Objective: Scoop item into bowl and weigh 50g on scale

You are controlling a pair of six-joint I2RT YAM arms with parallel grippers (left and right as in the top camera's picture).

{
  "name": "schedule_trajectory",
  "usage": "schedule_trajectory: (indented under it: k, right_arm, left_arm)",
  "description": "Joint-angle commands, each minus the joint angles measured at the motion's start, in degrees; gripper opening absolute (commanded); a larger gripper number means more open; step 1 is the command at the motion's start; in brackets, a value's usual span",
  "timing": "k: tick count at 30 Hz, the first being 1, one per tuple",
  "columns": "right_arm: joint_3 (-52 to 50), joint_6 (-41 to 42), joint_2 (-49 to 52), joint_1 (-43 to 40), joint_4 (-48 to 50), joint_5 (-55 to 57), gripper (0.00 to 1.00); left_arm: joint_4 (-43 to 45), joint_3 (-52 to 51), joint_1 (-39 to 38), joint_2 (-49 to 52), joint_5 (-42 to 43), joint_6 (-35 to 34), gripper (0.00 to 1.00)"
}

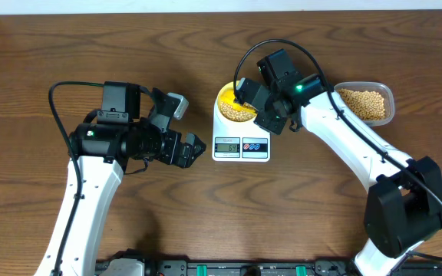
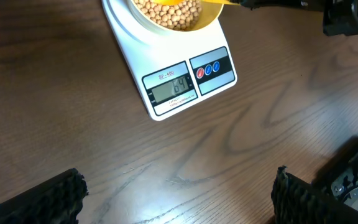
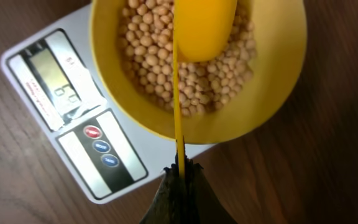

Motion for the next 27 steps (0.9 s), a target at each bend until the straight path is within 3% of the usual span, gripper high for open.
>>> schedule_trajectory:
  k: [1,19,27]
  right_arm:
    - [0.9,-0.6,0.5,0.2,-0.2,-2.9,0.01]
    - [1.8,1.2,-0.1,-3.6,-1.3,-3.2,0.01]
    - [5.2,1.3,-0.2,-7.0,-4.9,-16.5,0.01]
  left_arm:
    - [-0.2,-0.3,0.3,0.2,-0.5,0.3,0.98]
    - [-0.2,-0.3,0.3,0.2,-0.5,0.3,0.98]
    - [-0.2,-0.3,0.3,0.2,-0.5,0.3,0.98]
